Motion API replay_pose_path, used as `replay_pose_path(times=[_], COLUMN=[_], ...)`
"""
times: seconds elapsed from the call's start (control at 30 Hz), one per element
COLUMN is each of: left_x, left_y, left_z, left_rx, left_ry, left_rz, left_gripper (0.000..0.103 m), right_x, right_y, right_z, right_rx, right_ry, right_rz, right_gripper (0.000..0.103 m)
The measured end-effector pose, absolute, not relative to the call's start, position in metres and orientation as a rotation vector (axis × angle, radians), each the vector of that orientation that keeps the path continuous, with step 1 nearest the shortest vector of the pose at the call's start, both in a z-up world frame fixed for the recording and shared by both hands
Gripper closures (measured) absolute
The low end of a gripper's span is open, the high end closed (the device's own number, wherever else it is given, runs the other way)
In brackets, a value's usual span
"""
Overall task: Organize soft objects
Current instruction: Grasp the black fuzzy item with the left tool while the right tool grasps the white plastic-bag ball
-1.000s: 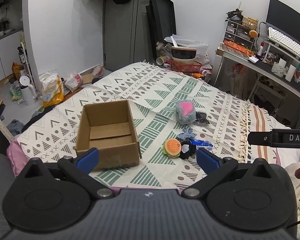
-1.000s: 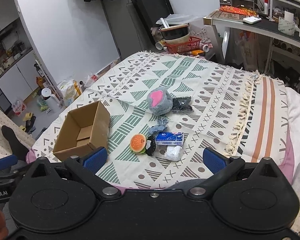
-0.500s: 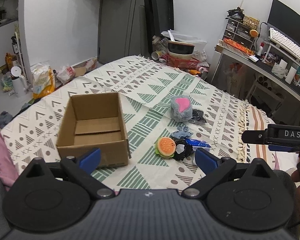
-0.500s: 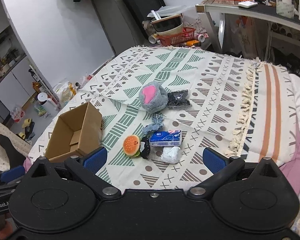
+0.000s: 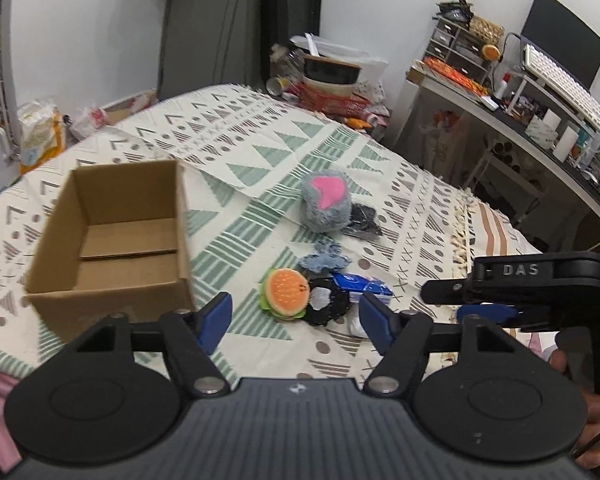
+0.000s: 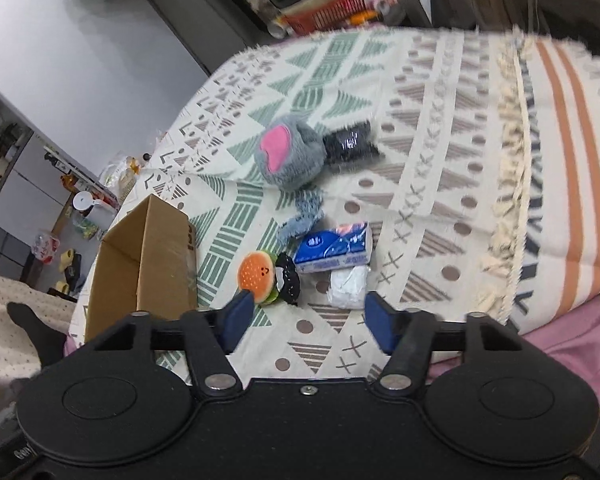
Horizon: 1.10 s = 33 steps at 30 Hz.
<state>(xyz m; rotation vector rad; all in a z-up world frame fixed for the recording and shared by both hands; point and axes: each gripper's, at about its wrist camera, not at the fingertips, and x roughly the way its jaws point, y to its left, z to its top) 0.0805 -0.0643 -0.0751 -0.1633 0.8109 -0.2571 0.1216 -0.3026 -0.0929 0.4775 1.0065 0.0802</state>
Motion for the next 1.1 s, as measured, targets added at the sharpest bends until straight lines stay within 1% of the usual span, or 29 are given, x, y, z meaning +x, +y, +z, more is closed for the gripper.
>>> replay_pose_path(times=[0.07,0.13,0.17,0.23,0.5,0.67,0.83,1.03,1.1], left_x=[0.089,0.096,0.099,0.107,0.133,0.146,0.156,0.169,0.174], left_y=[-0.070,-0.075,-0.078,-0.083,-0.104,-0.119,-0.130,-0.133,-0.133], left_z=[-0.083,-0.091,-0.095,-0.104,-0.133,-0.153,-0.171,-0.184,-0.188], left_rx=[-0.166,-0.182,-0.187,-0.191,-0.203,-0.194,-0.176,-0.164,-0.163], left_ry=[0.827,0.844,0.852,0.873,0.940,0.974,1.001,0.993,1.004], left_rz=[-0.275,-0.291,-0.298,-0.306,-0.350,-0.364,-0.346,-0.327,-0.329], left_gripper=[0.044,0.046,0.047,0.048,0.049,0.056,0.057,0.057,0.060], right_x=[0.128,0.134,0.138,0.143,0.164,0.176,0.186,0.197,0.201], right_y=[-0.305,-0.309,-0.311,-0.316,-0.329,-0.335,-0.337,-0.341,-0.341], right_z=[-0.100,-0.107,-0.112,-0.120,-0.150,-0.169,-0.184,-0.199,-0.206], right_rx=[0.497,0.515,0.534,0.566,0.662,0.690,0.694,0.722,0.725], right_ry=[1.026,1.047,1.065,1.090,1.127,1.171,1.194,1.214,1.232], right_rz=[0.074,0.065,0.065,0.059,0.028,0.050,0.065,0.091,0.097], right_gripper=[0.048,0.050,0.054,0.057,0.057,0.057,0.057,0.057,0.057])
